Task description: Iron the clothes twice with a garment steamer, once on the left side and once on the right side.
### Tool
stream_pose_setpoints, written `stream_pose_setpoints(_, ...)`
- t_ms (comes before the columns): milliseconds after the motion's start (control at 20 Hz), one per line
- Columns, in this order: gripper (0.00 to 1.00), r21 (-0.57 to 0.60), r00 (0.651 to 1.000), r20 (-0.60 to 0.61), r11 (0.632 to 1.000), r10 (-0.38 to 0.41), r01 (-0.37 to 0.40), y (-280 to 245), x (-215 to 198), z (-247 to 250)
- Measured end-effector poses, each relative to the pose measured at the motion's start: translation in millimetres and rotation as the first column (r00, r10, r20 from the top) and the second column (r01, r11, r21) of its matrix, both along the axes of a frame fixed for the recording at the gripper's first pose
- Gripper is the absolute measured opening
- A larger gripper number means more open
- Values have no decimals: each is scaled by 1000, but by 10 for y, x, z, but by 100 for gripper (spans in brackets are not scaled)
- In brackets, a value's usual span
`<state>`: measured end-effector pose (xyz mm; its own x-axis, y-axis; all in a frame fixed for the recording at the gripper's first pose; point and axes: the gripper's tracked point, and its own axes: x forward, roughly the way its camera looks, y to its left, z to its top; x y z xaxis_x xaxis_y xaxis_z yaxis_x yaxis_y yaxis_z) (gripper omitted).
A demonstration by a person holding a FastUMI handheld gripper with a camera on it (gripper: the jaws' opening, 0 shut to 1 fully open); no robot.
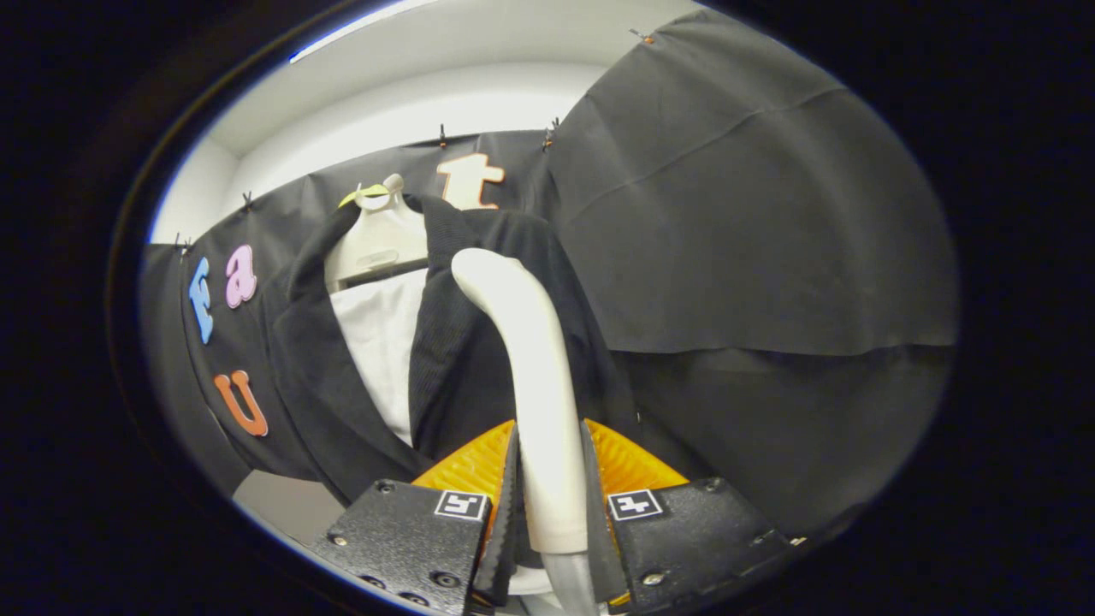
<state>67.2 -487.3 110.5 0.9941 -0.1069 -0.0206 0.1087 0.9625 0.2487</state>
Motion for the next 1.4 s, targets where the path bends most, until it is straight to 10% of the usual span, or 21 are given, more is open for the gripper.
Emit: stream_pose_setpoints(1400,38,-133,978,-205,991,-39,11,250,-256,-1287)
